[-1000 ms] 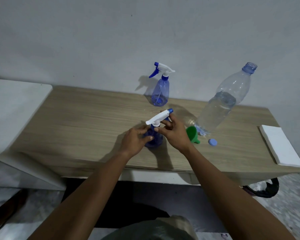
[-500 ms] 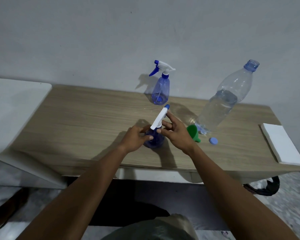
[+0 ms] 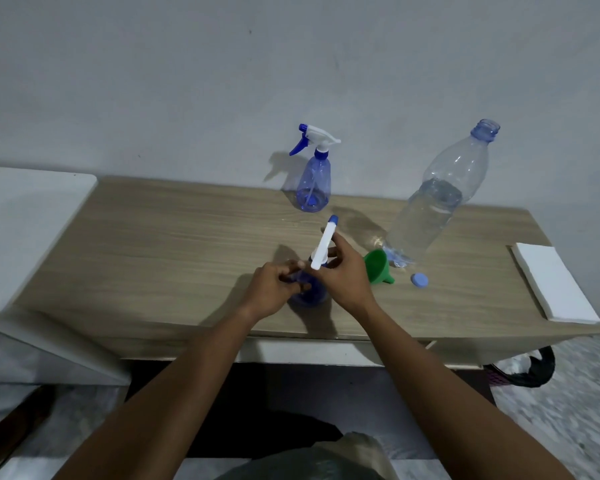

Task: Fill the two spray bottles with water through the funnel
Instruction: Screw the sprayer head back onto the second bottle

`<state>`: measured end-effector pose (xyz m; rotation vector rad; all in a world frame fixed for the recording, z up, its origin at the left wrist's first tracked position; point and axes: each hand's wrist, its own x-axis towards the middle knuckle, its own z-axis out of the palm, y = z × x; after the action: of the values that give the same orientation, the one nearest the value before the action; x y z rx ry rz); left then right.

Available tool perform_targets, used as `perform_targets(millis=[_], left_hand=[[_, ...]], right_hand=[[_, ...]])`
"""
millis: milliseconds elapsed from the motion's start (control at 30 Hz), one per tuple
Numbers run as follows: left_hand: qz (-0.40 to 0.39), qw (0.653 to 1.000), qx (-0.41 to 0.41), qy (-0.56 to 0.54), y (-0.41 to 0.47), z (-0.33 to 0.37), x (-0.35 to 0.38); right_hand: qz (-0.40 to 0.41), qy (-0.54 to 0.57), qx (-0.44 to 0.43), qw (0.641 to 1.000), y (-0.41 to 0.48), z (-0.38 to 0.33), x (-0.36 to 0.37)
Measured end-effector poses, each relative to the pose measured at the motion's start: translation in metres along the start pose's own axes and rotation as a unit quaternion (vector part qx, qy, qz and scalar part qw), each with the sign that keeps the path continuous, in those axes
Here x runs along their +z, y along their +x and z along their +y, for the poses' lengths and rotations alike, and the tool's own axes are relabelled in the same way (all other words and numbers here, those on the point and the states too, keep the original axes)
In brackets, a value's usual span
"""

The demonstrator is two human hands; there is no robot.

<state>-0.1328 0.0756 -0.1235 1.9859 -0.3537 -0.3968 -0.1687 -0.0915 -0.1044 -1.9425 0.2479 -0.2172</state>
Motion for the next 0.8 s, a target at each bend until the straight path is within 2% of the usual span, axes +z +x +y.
perform_targets(millis=[133,267,333,533,800], left_hand=[[-0.011,0.999,-0.035,-0.029,-0.018,0.001,0.001],[-0.105,0.989,-0.069,-0.081,-0.032,0.011,-0.01],[-0.145,0.98,-0.099,-0.091,-0.036,0.014,-0.015],[-0.163,0.972,-0.16,-0.056,-0.037,0.002,-0.022],[-0.17,0.968,-0.178,-0.044,-0.048,0.001,-0.025]], right_hand=[[-0.04,-0.006,0.001,0.999,-0.008,-0.003,-0.008],[-0.16,0.053,0.067,0.983,-0.011,-0.023,-0.022],[-0.193,0.055,0.088,0.976,-0.01,-0.028,-0.02],[-0.2,0.094,0.175,0.959,-0.011,-0.029,0.0],[-0.201,0.087,0.211,0.953,-0.013,-0.023,0.011]])
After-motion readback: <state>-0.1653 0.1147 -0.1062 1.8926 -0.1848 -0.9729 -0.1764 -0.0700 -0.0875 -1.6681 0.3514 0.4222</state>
